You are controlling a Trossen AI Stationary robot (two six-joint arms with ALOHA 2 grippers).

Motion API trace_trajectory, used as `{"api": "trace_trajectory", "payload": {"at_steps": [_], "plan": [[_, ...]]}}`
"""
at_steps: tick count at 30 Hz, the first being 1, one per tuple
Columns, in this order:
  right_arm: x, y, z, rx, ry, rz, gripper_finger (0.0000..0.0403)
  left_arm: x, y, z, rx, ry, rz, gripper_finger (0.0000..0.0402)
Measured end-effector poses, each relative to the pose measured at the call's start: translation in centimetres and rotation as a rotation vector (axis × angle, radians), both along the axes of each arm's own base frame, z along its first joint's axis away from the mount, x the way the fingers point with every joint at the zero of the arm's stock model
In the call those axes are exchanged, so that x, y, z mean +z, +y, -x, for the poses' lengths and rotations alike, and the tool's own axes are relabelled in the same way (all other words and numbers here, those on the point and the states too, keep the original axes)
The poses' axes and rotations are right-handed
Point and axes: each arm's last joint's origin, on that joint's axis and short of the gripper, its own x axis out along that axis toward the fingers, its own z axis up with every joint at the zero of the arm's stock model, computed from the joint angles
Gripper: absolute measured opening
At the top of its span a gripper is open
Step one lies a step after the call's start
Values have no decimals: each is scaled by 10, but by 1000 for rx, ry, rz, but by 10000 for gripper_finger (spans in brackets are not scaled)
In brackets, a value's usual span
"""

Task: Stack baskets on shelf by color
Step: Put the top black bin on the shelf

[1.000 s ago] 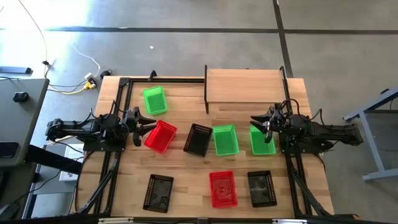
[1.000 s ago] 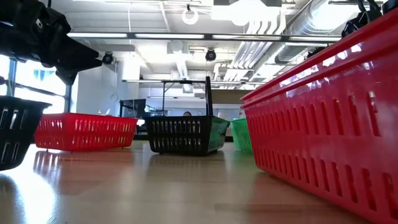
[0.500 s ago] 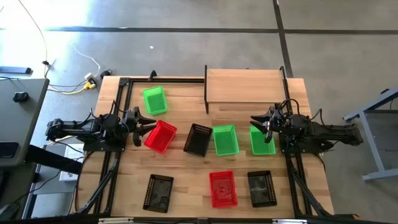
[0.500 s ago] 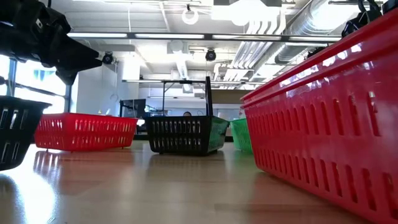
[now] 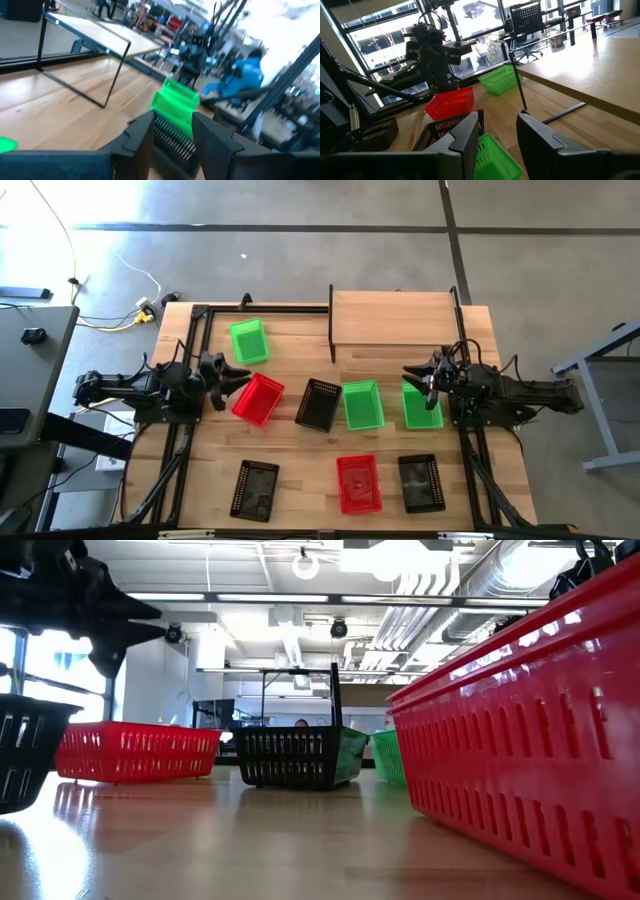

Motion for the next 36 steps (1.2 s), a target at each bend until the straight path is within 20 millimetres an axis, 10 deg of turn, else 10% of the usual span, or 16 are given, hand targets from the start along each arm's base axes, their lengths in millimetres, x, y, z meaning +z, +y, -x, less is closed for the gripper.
{"api": "trace_trajectory", "payload": {"at_steps": [14,25,36], "plan": [[0,0,0,0,0,0,119,39,0,3,5,-382,-12,124],[0,0,0,0,0,0,119,92,1,-9,32,-302,-202,170],[0,0,0,0,0,0,119,109,3,-70,-90,-44,-351,187]]}}
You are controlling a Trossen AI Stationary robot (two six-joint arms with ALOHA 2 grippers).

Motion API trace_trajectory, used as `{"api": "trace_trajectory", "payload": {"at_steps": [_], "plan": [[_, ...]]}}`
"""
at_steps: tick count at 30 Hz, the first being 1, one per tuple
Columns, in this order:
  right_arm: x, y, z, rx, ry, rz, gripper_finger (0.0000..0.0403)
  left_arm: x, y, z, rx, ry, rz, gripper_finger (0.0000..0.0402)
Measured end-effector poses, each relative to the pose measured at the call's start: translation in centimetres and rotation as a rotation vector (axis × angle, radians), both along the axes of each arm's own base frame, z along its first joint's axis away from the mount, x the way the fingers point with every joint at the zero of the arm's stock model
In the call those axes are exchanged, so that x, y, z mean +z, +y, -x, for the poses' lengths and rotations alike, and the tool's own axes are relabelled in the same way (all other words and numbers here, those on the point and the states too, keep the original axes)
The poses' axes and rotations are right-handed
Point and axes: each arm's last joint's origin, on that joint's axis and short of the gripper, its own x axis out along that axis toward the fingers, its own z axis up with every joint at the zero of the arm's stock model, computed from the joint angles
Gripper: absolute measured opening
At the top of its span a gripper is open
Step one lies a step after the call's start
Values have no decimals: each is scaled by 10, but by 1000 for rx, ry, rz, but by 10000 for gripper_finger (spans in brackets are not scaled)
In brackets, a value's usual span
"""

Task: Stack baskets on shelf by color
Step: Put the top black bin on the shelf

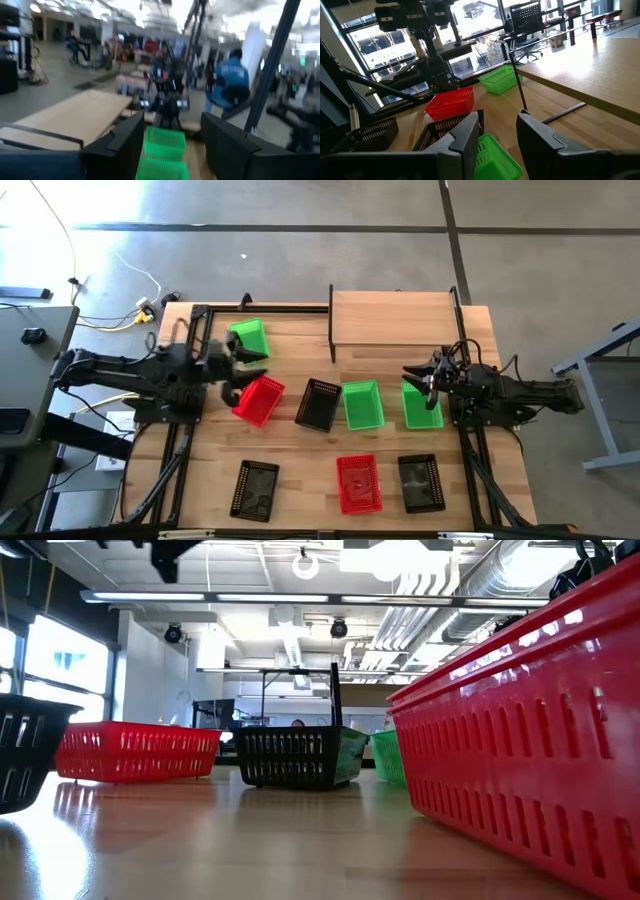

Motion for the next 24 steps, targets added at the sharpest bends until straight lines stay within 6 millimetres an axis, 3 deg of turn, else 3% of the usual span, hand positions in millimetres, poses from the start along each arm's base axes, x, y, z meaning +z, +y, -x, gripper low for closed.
{"api": "trace_trajectory", "payload": {"at_steps": [13,24], "plan": [[0,0,0,0,0,0,119,-4,3,-81,-110,217,-50,186],[0,0,0,0,0,0,119,-53,-2,-115,-251,461,-6,182]]}}
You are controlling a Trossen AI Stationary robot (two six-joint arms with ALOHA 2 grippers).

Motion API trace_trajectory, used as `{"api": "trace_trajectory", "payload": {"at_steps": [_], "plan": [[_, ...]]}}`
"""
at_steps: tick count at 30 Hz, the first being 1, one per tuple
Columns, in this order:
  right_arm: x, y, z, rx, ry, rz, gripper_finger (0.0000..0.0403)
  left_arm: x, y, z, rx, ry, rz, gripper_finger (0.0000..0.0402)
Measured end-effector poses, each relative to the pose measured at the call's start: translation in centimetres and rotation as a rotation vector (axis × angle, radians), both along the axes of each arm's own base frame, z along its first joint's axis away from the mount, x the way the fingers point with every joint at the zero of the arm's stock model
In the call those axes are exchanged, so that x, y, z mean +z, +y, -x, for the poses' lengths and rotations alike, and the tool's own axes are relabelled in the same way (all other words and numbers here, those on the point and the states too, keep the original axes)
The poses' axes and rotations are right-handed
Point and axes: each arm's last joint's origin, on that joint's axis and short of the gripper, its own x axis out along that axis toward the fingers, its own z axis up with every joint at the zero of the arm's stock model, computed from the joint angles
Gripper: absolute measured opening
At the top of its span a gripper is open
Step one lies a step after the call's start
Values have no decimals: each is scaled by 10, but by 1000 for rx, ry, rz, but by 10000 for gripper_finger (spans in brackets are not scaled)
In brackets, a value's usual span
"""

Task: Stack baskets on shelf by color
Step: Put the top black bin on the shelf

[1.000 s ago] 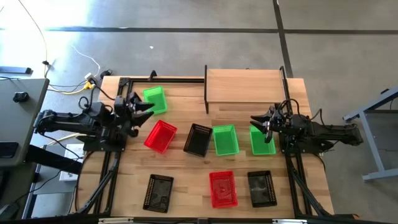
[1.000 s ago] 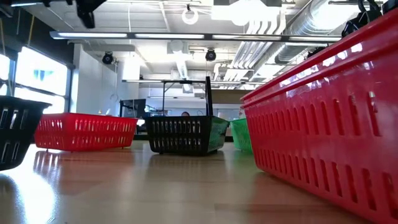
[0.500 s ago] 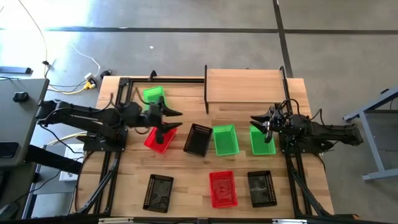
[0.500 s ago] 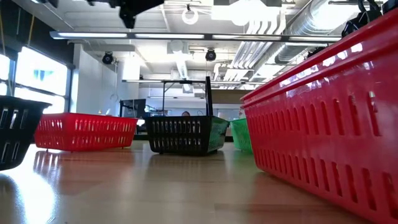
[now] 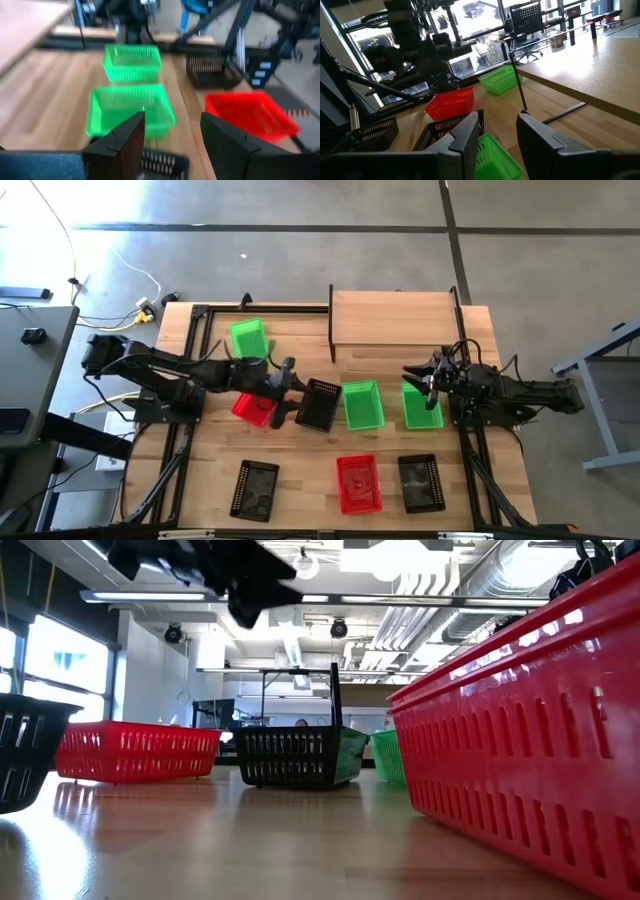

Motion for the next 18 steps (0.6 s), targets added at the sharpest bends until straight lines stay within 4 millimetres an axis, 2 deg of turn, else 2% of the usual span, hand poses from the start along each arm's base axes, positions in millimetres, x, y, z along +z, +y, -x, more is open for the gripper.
{"api": "trace_trajectory", "payload": {"at_steps": [7,18], "plan": [[0,0,0,0,-1,0,119,-35,-11,-10,-57,179,-27,182],[0,0,0,0,0,0,119,-75,-24,-21,-119,321,-57,182]]}}
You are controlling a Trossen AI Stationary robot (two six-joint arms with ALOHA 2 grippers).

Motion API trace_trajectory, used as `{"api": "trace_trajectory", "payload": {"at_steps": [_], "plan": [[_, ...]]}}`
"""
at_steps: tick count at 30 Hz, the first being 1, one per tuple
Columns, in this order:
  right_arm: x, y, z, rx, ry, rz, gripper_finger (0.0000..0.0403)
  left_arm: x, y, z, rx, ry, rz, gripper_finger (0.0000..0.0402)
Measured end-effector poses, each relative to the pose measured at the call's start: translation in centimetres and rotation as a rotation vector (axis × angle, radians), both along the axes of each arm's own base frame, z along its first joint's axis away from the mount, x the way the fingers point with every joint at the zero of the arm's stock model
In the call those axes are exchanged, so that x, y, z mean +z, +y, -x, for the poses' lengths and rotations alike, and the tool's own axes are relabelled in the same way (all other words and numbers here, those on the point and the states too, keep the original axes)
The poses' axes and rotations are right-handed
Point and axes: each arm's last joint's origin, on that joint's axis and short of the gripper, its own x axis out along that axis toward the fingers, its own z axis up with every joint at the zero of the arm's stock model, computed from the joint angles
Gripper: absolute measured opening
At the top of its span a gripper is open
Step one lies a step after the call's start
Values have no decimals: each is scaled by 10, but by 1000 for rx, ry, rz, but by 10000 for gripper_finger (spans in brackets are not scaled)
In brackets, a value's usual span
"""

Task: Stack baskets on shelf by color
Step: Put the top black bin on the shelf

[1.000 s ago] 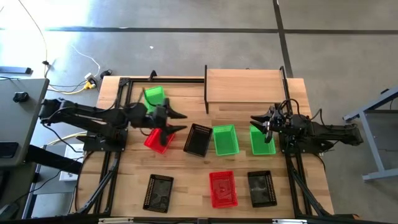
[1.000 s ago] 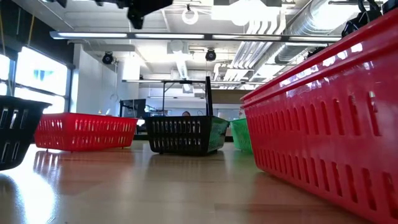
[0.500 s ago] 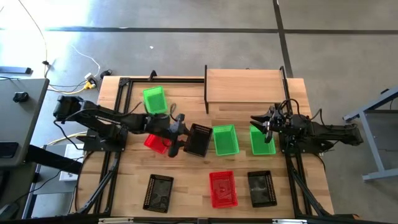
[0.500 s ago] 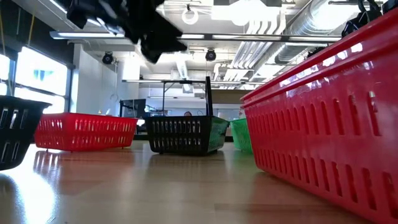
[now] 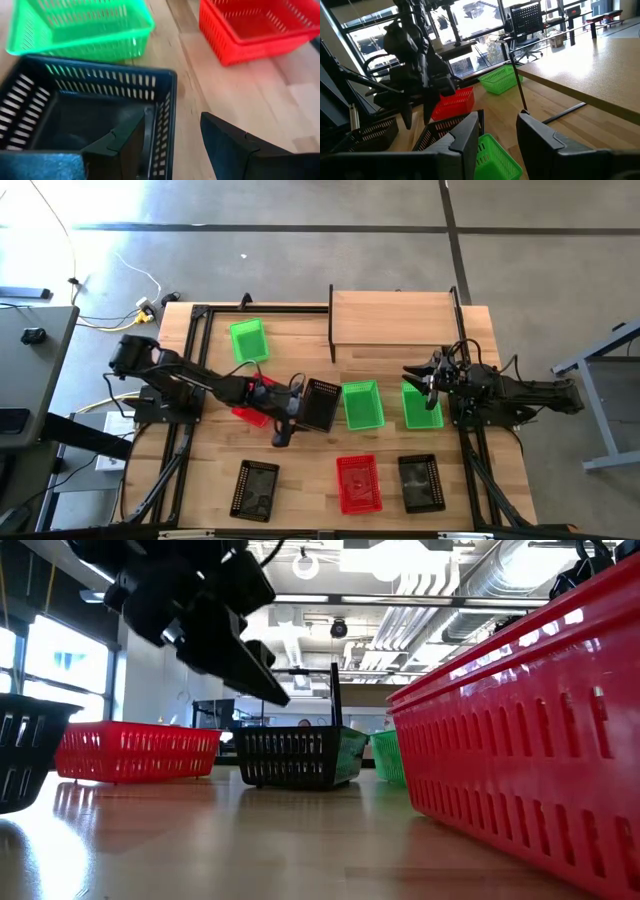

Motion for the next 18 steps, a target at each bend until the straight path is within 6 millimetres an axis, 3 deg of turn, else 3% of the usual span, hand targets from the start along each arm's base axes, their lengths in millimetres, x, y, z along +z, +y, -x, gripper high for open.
{"api": "trace_trajectory", "payload": {"at_steps": [18], "plan": [[0,0,0,0,0,0,119,-31,4,-2,46,133,-102,174]]}}
